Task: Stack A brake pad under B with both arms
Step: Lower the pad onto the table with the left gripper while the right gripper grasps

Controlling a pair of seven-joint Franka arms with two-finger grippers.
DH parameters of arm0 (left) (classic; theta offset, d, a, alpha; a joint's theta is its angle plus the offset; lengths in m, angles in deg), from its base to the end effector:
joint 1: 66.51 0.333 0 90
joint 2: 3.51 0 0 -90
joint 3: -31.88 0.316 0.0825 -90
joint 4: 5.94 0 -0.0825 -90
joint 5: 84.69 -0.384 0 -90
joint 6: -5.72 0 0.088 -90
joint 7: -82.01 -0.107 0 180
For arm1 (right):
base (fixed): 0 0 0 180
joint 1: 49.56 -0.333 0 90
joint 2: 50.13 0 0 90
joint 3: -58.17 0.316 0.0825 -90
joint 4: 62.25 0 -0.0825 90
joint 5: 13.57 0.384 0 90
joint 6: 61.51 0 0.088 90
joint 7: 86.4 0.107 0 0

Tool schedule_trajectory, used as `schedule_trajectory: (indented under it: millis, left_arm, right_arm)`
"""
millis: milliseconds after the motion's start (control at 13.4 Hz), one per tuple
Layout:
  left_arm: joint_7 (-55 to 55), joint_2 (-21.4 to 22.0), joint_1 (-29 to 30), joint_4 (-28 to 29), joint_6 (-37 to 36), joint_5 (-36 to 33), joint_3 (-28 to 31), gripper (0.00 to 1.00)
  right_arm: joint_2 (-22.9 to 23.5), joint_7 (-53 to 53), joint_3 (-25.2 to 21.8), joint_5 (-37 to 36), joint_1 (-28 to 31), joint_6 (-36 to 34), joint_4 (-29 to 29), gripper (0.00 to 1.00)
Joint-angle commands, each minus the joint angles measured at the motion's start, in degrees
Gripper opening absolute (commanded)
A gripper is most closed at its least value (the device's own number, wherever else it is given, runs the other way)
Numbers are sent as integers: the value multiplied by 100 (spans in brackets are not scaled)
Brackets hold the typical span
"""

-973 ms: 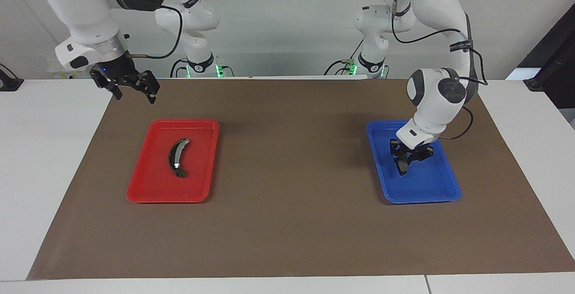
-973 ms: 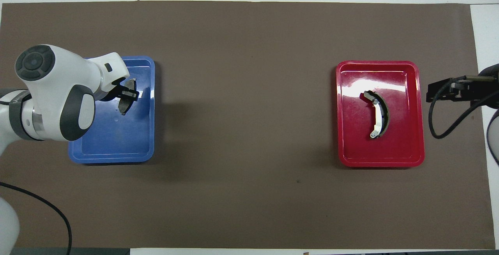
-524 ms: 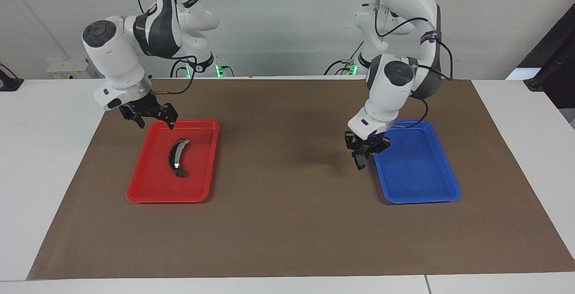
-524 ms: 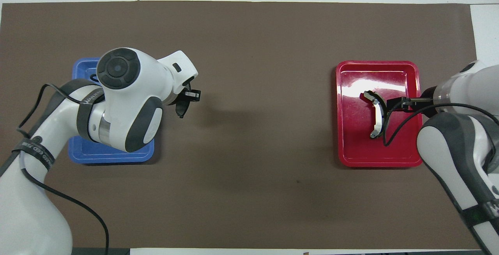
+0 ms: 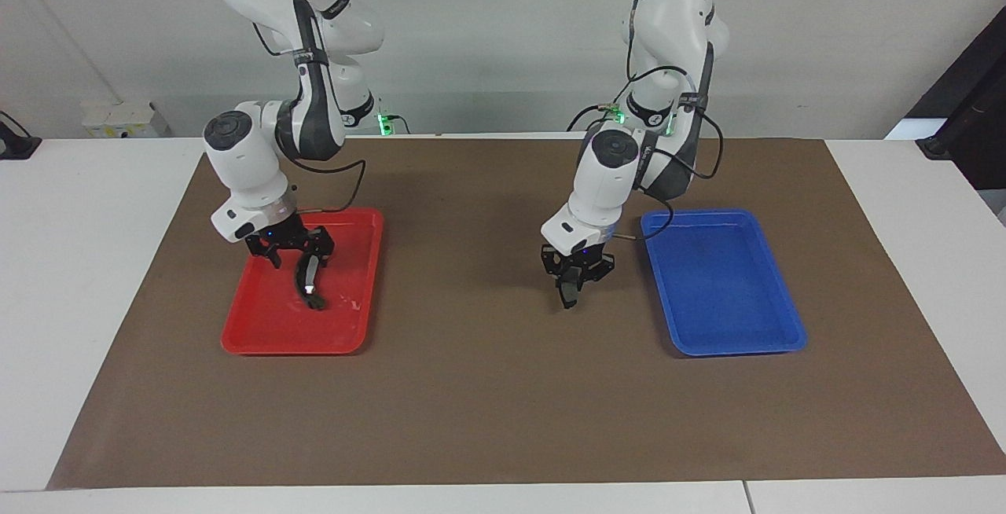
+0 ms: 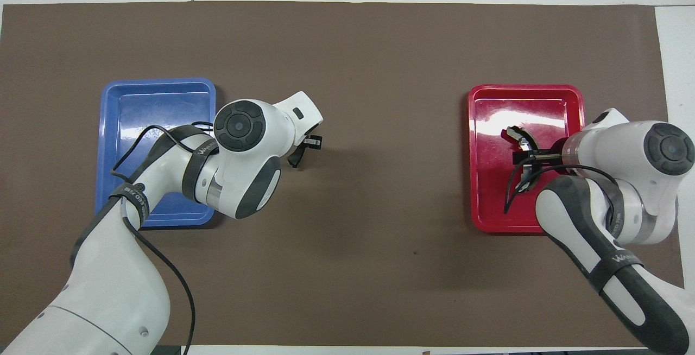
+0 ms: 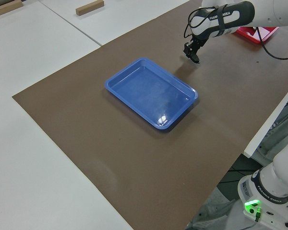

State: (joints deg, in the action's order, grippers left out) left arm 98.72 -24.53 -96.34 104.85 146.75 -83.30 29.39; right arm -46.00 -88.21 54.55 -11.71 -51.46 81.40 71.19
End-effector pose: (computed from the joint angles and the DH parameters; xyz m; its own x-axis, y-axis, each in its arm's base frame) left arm 0.5379 -0.3385 0.3126 0.9601 -0.2400 0.1436 -0.2528 -0.9644 0.0783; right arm 0.5224 -0.0159 0.3162 0.9953 -0.0236 0.0935 -0.0224 -0.9996 -0.0144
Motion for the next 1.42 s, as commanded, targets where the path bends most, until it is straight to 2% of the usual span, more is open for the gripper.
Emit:
schedule_trajectory:
  millis: [0,150,299,449,524,599,674,749,824,1048,1348]
  left_arm:
    - [122,-60,-188,-14,276,54,81,1]
    - [358,-78,-294,-5,356,54,81,1]
    - [359,-78,-330,-5,321,54,90,7]
    - [351,-69,-313,4,242,54,90,22]
    - [342,-69,-304,4,172,54,90,27]
    - [307,-69,-286,-5,110,54,90,53]
    - [307,-69,-277,4,127,54,90,100]
    - [289,-51,-260,4,75,54,99,100]
    - [289,-43,-242,4,14,54,99,100]
    - [272,36,-120,-40,-214,54,116,100]
    - [-323,676,450,-84,-1319,54,116,100]
  right_arm:
    - [157,-275,10,139,40,228,94,100]
    - [211,-337,19,139,-3,246,50,97]
    - [211,-460,10,139,-3,255,67,91]
    - [211,-487,10,139,5,255,67,78]
    - [202,-487,10,139,-3,255,76,64]
    - [202,-495,10,139,-3,246,85,50]
    - [193,-513,10,139,-12,237,94,38]
    - [184,-513,10,139,-12,229,111,26]
    - [184,-513,19,139,-12,202,111,1]
    - [193,-609,19,130,-3,-323,-212,0]
    - [88,-557,63,130,-30,-1640,-1090,0]
